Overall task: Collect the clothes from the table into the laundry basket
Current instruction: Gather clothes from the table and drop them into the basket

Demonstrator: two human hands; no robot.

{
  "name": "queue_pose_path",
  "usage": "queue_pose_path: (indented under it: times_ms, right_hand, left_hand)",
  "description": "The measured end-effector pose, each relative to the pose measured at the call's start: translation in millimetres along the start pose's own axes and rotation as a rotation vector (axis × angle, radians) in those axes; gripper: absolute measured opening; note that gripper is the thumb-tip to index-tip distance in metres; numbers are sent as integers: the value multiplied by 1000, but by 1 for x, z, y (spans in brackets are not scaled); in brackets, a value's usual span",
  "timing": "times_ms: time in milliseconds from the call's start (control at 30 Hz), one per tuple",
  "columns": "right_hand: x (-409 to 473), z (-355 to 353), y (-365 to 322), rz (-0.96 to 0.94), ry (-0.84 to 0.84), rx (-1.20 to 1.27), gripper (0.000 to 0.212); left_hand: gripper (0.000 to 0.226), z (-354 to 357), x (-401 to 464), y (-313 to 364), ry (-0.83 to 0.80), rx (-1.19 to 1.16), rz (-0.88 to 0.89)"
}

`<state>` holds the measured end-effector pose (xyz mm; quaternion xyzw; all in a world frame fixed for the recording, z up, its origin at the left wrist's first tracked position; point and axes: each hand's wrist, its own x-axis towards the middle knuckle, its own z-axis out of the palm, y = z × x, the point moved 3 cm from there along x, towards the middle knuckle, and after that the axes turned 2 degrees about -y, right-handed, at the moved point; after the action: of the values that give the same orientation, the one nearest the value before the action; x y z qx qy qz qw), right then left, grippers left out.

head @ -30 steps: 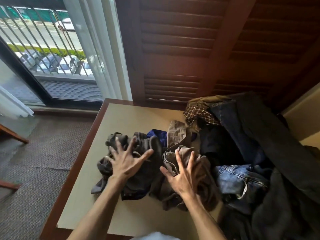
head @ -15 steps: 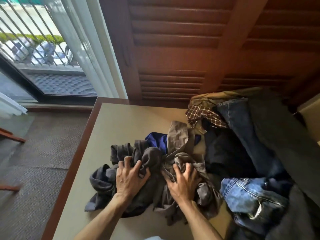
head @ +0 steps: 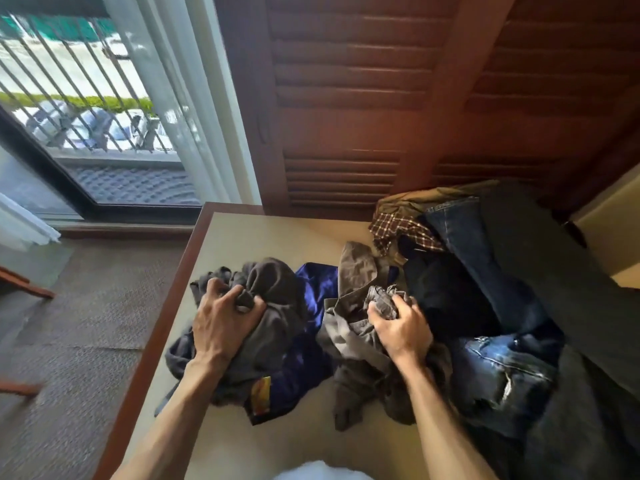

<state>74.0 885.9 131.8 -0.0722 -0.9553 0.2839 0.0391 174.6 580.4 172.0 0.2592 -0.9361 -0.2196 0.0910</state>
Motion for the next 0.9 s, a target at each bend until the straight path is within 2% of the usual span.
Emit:
queue_pose_path:
  times_ms: [167,267,533,800,900]
  right_hand:
    - [-21,-90,-28,-172,304,48,50]
    - [-45,-135,-33,-234,432,0,53]
    - [-153,-254,14,-143,710,-85,42]
    - [-272,-369,84,-24,889,-114,40]
    - [-321,-392,119,44,887,-111,38]
  left_hand:
    - [30,-55,-15,53,102,-94,118]
    - [33,-68,-27,92,72,-139,250]
    - [31,-71,-113,196,-139,-258,662]
    - [34,-85,-253,283,-156,-412,979]
    - [35,-82,-310,308,-172,-497,1062]
